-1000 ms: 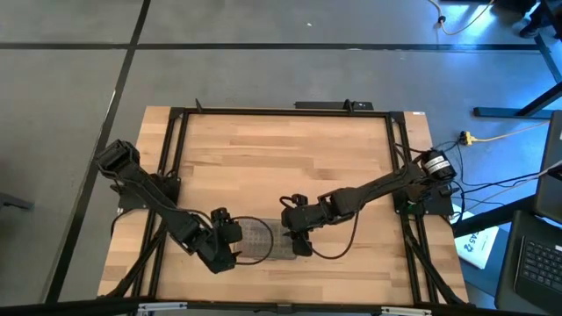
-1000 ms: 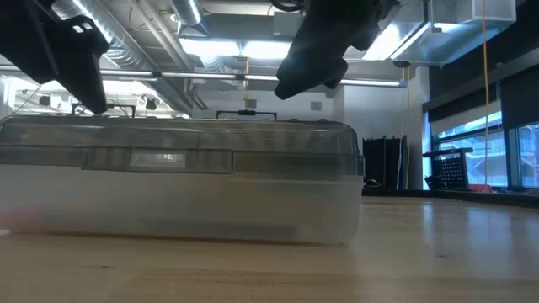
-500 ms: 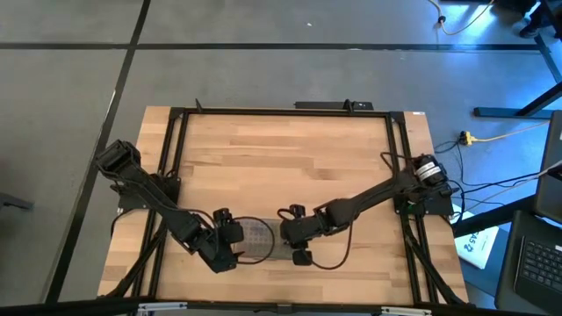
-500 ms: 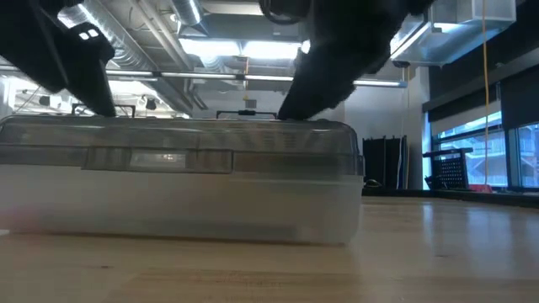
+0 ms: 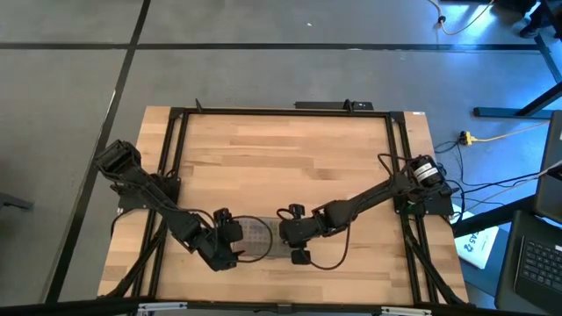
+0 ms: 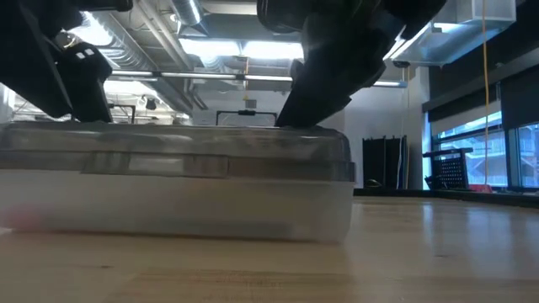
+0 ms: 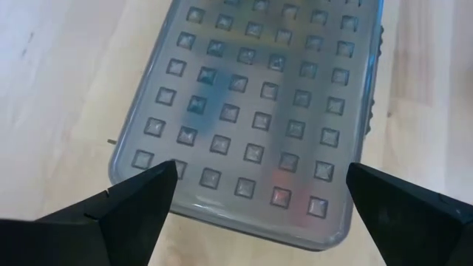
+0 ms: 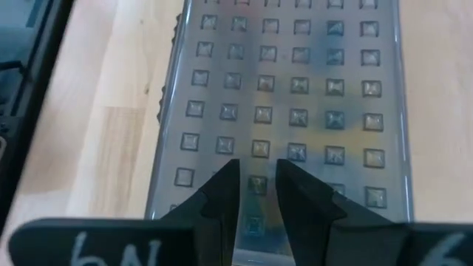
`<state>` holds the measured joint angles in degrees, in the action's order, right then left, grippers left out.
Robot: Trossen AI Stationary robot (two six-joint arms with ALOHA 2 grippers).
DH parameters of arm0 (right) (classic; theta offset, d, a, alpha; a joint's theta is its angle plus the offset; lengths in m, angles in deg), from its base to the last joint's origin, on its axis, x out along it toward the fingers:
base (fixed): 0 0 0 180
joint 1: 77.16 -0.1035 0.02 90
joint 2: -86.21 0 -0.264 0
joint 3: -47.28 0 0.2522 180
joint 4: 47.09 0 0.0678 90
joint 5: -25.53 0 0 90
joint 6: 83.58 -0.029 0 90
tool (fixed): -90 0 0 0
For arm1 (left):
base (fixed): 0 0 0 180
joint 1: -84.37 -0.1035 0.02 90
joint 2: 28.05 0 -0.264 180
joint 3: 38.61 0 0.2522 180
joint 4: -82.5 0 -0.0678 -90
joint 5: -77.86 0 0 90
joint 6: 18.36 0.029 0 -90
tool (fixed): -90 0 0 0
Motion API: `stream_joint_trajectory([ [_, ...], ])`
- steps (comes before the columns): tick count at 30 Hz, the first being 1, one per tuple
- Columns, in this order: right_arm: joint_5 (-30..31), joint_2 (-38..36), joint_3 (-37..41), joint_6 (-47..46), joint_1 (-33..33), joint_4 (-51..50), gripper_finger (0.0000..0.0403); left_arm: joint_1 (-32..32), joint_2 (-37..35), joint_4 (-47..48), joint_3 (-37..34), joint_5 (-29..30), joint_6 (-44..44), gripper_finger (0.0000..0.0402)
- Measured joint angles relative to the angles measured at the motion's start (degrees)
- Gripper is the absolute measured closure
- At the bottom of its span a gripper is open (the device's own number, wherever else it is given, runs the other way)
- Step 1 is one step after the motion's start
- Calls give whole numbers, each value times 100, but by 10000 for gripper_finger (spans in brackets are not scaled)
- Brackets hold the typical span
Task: Pack school essentials
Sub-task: Close the black supply box
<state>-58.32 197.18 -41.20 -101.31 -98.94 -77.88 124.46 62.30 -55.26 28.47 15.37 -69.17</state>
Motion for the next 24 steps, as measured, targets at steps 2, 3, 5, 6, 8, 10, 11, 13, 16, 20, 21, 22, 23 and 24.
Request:
stream_joint_trajectory([
  [2, 4, 10, -2, -27, 39, -50, 309, 2, 31, -80, -70, 70, 19, 8],
  [3, 3, 10, -2, -69, 60, -83, 309, 4, 68, -113, -92, 103, 16, 8],
  [5, -11, 10, -9, -129, 118, -144, 309, 2, 149, -131, -99, 159, 15, 8],
  [6, -13, 10, -9, -130, 147, -175, 309, 2, 177, -132, -99, 211, 24, 8],
  [8, 14, 10, -9, -130, 216, -198, 309, -2, 200, -133, -103, 308, 93, 8],
  [10, 105, 10, -9, -113, 287, -216, 309, -33, 200, -117, -109, 426, 106, 8],
  [11, 118, 10, -7, -65, 331, -224, 309, -57, 202, -85, -110, 479, 115, 8],
  [13, 178, 12, -2, 7, 425, -222, 309, -111, 205, -15, -109, 517, 202, 8],
  [16, 308, 25, -2, 20, 588, -177, 309, -256, 227, 151, -108, 432, 428, 8],
  [20, 544, 25, -1, 19, 809, -267, 309, -473, 241, 262, -138, 686, 971, 7],
  [21, 527, 25, -2, 19, 875, -295, 309, -540, 242, 274, -137, 698, 1063, 7],
  [22, 502, 25, -4, 19, 935, -332, 309, -611, 241, 317, -135, 695, 1100, 7],
  [23, 500, 25, -4, 19, 994, -394, 309, -685, 238, 360, -131, 692, 1143, 7],
  [24, 509, 20, -4, 21, 1055, -436, 309, -757, 235, 413, -126, 698, 1217, 7],
])
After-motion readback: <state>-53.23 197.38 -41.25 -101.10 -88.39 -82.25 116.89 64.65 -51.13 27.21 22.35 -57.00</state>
